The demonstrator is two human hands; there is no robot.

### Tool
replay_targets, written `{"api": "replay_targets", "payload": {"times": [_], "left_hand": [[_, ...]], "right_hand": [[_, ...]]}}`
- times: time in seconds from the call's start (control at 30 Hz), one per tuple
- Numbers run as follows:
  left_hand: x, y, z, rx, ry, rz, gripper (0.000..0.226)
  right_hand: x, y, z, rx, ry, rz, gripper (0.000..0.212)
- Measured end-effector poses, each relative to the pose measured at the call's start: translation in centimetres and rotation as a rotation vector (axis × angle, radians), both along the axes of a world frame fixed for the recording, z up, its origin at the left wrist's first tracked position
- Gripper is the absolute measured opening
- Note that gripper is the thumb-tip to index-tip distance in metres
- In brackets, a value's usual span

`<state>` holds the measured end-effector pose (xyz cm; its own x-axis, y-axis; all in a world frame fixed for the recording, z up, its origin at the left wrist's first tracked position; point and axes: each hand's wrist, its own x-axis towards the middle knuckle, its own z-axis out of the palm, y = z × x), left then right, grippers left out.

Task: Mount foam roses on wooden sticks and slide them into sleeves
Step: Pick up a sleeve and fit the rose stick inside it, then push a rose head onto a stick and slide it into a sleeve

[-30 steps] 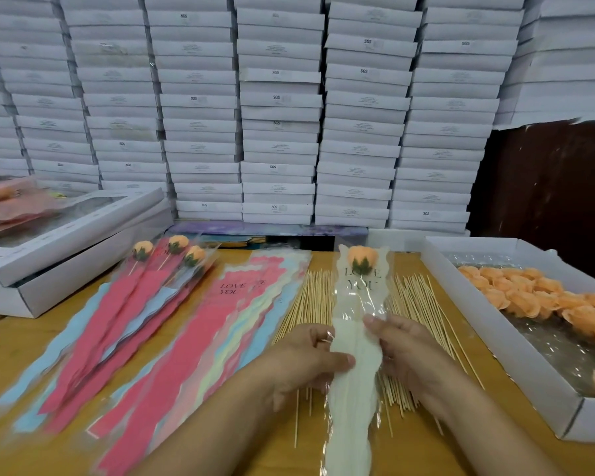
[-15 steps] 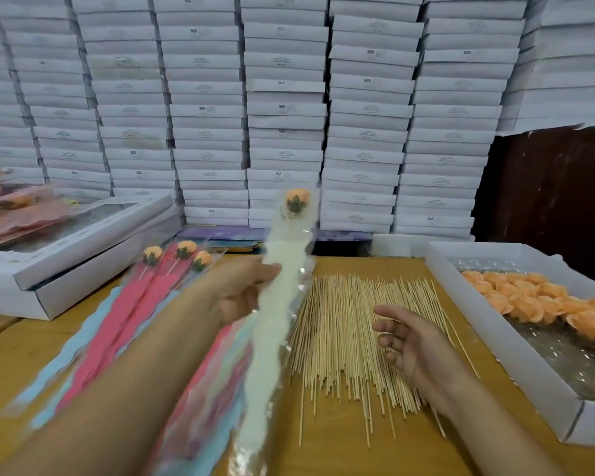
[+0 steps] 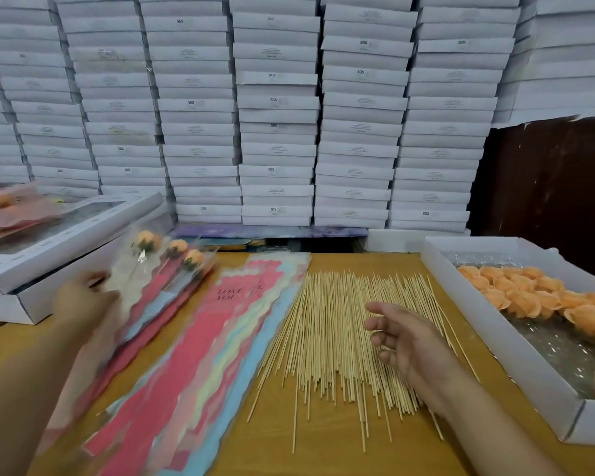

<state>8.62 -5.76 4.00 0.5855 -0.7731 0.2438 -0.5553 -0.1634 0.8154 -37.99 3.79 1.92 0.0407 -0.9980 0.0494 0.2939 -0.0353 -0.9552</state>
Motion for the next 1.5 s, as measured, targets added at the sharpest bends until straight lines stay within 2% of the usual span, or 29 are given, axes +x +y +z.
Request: {"api": "replay_targets", "payload": {"times": [0.1,0.2,0.27,0.4,0.53,0.67,0.8,0.9,1.1,1.27,1.37,1.5], "left_hand": [[1.3,0.8,-2.6,0.07,-0.116,0.1,0.036],[1.2,1.7,-4.2,0.107,-0.088,0.15,0.027],[1.1,1.7,-4.0,0.132,-0.11,0.13,0.028],[-0.3,1.4,-1.5,0.1,-0.293,0.145,0.041],[-5.1,1.4,1.5,-0.076,-0.347,0.023,0.045],[-13.2,1.9,2.4,-0.159,-0.311,-0.277,0.029],[-21.4,2.7,0.0,0.014,-0.318,-0.591,0.038],[-26.6,3.6,-2.1,0.126,-0.418,-0.738,0.046],[-33.7,5.0,-4.2,0.354,-0.632,-0.757,0.056],[-35.0,5.2,-5.5,0.395,-0.751,-0.736,0.063],[-34.9,5.1,-5.6,0.412,-0.756,-0.731,0.063],[-34.8,5.1,-5.7,0.408,-0.718,-0.729,0.065]], "right_hand": [[0.0,0.0,-0.1,-0.014,0.013,0.016,0.034],[0.0,0.0,-0.2,-0.018,0.025,0.024,0.026],[0.1,0.0,-0.2,-0.021,0.034,0.027,0.024],[0.2,0.1,-0.2,-0.025,0.043,0.035,0.026],[0.2,0.2,-0.1,-0.036,0.043,0.041,0.028],[0.2,0.2,0.0,-0.03,0.035,0.028,0.025],[-0.2,0.2,0.0,-0.022,0.014,0.001,0.022],[-0.2,0.1,0.0,-0.025,0.011,-0.009,0.023],[0.1,0.1,0.2,-0.006,0.007,-0.023,0.023],[0.0,0.2,0.3,0.002,-0.007,-0.033,0.022],[0.2,0.6,0.6,-0.029,0.063,-0.062,0.02],[-0.1,1.2,1.5,-0.155,0.396,-0.29,0.019]]}}
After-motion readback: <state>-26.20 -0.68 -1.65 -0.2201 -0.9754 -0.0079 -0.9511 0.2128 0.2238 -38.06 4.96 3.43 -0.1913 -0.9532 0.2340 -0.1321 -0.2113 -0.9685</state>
